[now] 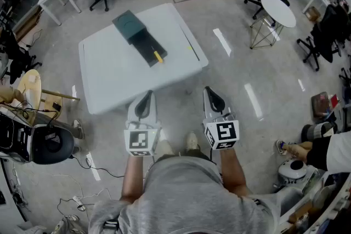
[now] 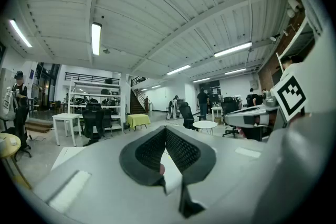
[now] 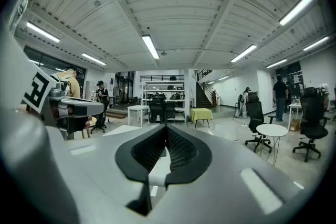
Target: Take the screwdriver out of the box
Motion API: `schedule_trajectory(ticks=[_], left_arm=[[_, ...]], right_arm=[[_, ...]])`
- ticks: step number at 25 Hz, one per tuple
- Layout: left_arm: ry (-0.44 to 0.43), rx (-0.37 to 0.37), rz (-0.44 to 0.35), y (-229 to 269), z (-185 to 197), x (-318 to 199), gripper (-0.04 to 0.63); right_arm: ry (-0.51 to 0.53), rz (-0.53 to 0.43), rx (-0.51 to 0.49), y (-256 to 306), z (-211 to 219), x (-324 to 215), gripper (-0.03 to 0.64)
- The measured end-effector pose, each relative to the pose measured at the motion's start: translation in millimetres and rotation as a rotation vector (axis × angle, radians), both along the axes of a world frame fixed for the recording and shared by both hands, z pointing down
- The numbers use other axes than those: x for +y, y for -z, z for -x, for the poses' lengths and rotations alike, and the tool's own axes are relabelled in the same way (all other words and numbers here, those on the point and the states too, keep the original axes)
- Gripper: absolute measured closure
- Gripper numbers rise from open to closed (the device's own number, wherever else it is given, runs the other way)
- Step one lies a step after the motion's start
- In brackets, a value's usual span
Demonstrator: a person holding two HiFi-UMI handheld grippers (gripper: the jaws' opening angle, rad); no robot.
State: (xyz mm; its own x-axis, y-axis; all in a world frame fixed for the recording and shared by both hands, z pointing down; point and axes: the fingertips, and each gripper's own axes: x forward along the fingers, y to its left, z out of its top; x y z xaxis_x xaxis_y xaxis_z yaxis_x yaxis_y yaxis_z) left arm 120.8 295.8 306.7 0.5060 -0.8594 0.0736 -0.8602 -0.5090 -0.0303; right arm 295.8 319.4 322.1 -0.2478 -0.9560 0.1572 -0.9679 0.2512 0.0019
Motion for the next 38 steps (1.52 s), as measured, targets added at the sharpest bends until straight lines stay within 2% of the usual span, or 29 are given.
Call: schedule_trajectory(ticks=[7,11,18,26,32,38], left_arm=[[0.008,0.003,-0.002,-2,18,-7,0.583],[0.023,0.006,0.001,-4,35,-6,0.583],[0.047,0.023,0.001,-6,75,-11,0.583],[0.049,0.006,-0.017,-5,125,-14,0.583],[0.073,0.016,-0.017,-7,153,-19,0.583],[0.096,0.02,-0.009,-14,163,-43,0.583]], right_arm=[[0.014,-0.008,-0.017,-1,19,-4,0.614],[0.035,-0.001,0.005,0,37,-6,0.614],[0.075,0.006,0.023,-2,87,-16,0.614],[0.093,0.007,0.025,-2,142,-24,0.614],[0.115,0.017,0.035,-6,168,-33,0.614],[0.131,0.017,0.041,-8,176,-58,0.614]])
